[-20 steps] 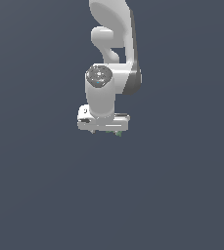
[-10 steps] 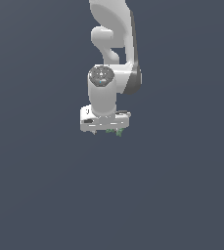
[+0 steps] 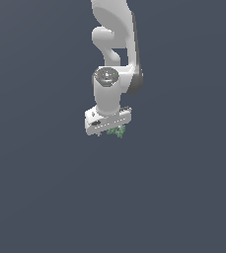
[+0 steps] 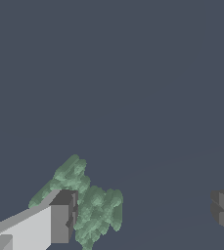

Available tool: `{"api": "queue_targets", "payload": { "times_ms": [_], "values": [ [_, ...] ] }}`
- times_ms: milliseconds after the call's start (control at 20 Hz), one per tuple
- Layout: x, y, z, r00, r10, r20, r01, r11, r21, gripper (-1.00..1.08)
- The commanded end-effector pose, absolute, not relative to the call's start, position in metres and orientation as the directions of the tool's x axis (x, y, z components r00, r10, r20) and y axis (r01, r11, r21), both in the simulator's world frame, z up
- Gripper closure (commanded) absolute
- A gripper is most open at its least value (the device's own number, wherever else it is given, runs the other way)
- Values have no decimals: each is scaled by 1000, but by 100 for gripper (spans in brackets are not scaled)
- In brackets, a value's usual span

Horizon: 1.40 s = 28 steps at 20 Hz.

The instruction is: Pick up the object and move it to a goal position.

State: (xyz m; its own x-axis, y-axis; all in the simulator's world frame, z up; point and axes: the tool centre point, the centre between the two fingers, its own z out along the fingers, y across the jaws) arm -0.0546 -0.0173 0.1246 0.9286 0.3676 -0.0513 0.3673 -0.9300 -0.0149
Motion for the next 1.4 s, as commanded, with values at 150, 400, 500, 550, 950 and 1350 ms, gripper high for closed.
{"api": "queue_targets", "payload": {
  "times_ms": [150, 400, 500, 550, 950, 1350],
  "values": [
    [-68, -10, 117, 856, 516, -40, 516, -857, -17, -92],
    [-81, -4, 110, 769, 638, -29, 638, -770, -17, -92],
    [-86, -1, 108, 729, 684, -25, 684, -730, -16, -92],
    [-89, 0, 106, 708, 705, -23, 705, -709, -16, -92],
    [-110, 11, 98, 527, 850, -9, 850, -527, -9, -92],
    [-124, 17, 92, 395, 919, -2, 919, -395, -3, -92]
  ]
}}
